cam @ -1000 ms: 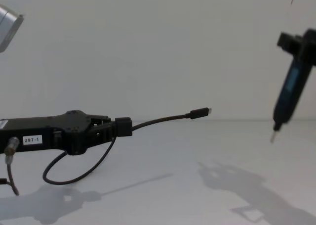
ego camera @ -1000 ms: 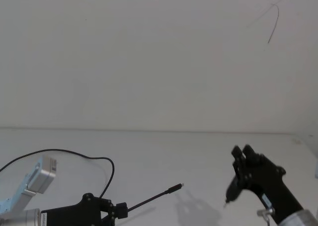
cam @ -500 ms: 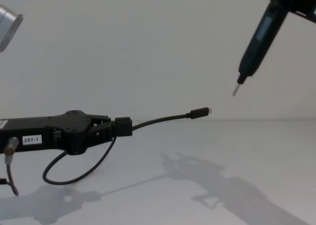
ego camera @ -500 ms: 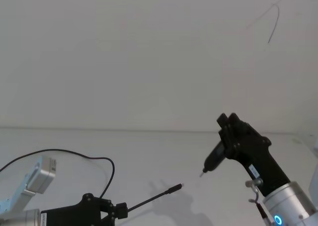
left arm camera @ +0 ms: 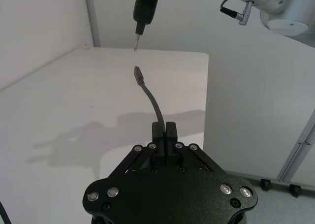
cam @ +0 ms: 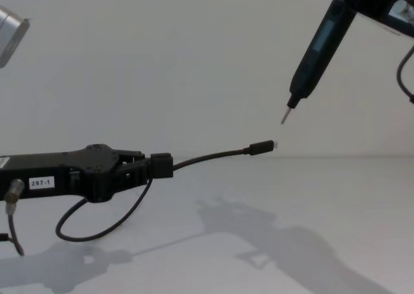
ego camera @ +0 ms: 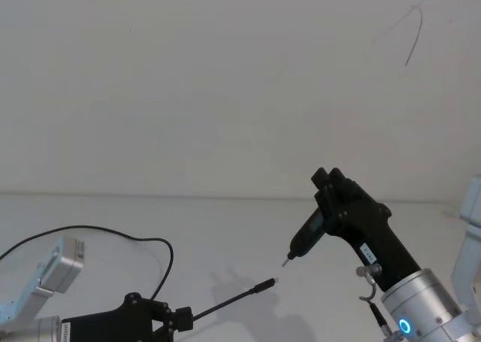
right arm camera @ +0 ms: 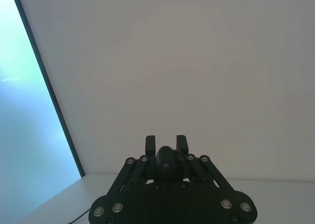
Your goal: Pick up the data cable with the one hand.
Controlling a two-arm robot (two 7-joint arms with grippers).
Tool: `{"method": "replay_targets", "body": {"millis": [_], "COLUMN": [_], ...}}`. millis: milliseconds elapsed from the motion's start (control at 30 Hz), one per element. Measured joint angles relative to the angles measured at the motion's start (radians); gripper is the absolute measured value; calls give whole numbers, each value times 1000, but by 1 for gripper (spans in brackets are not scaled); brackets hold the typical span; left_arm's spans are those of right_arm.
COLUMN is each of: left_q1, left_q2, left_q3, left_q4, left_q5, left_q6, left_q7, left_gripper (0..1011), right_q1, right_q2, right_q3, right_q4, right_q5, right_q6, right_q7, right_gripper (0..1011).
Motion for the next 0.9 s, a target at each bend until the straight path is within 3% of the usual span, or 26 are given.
{"method": "replay_targets", "body": {"millis": [900], "left_q1": [0], "left_q2": [0], "left_q3": [0], "left_q4": [0], "left_q5": [0], "left_q6": [0], "left_q7": [0], "left_gripper": [38], "right_q1": [-4], "right_q2": [-4], "right_q3": [-28], "right_q4": [33], "right_q5": [31], "right_q6": [0], "right_q7": [-24], "right_gripper": [251]}}
